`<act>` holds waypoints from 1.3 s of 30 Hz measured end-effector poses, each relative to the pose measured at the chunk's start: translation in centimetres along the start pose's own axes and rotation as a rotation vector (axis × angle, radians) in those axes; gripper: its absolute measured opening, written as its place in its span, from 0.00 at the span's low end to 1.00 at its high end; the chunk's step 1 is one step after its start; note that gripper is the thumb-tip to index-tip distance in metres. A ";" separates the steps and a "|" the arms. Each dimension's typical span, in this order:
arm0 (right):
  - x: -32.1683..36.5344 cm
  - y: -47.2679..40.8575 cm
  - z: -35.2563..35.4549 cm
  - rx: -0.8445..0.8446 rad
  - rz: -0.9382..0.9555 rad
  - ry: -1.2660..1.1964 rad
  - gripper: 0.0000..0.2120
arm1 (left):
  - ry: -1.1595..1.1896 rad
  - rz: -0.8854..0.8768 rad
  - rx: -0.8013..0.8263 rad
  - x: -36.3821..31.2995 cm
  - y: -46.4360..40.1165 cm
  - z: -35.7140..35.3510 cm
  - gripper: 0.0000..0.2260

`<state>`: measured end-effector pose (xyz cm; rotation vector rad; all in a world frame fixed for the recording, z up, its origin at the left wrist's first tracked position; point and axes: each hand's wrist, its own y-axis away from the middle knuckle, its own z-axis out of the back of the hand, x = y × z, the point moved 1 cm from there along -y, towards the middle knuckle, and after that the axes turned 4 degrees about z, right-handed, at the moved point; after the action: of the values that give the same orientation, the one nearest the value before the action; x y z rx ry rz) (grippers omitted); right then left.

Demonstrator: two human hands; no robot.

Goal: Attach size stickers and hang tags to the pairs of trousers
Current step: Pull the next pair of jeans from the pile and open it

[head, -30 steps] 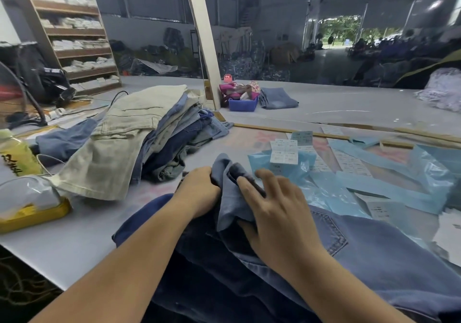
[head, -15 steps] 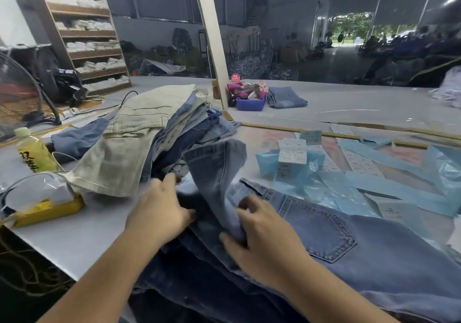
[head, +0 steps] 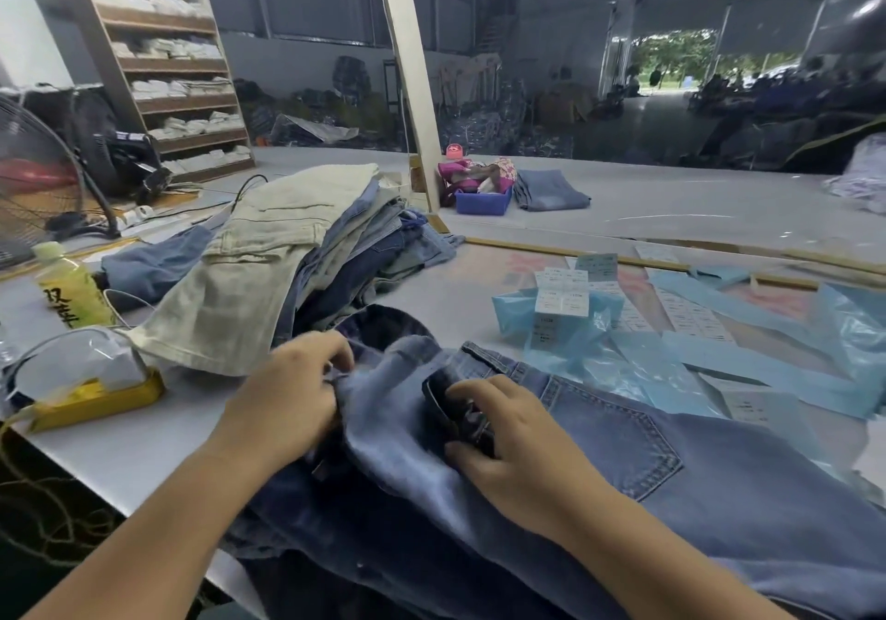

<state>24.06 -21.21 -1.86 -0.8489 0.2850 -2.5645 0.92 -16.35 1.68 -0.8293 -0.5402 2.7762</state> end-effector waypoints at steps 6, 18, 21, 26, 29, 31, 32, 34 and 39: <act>-0.7 0.5 -1.2 -0.233 -0.021 -0.106 0.19 | 0.546 0.315 0.185 -2.5 -0.2 0.8 0.22; -1.4 4.2 -0.1 -0.496 -0.033 -0.676 0.18 | 0.302 0.072 0.133 -8.0 -1.0 -5.9 0.09; -1.6 4.7 -0.7 -0.357 -0.048 -0.745 0.16 | 0.494 0.300 0.423 -9.8 -0.6 -7.5 0.29; -2.0 4.6 0.2 -0.281 -0.196 -1.083 0.13 | 0.733 0.361 0.417 -9.5 0.7 -8.7 0.09; -2.1 3.9 1.2 -0.304 -0.391 -1.224 0.27 | 0.954 0.311 0.464 -10.4 2.2 -8.1 0.03; -2.3 3.5 2.2 -0.240 -0.436 -1.183 0.29 | 0.852 0.210 0.453 -11.3 3.0 -7.7 0.04; -2.4 3.4 2.8 -0.199 -0.436 -1.158 0.24 | 0.797 0.178 0.437 -11.7 3.4 -7.6 0.05; -3.0 3.6 3.7 -0.155 -0.445 -1.150 0.12 | 0.705 0.169 0.369 -12.2 4.1 -7.5 0.06; -5.1 5.8 3.4 -0.192 -0.484 -1.356 0.14 | 0.657 0.311 0.130 -11.4 4.9 -7.7 0.13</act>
<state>31.71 -24.33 -3.64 -2.6604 -0.1291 -1.7012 14.25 -21.85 -0.64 -1.8054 -0.1145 2.5084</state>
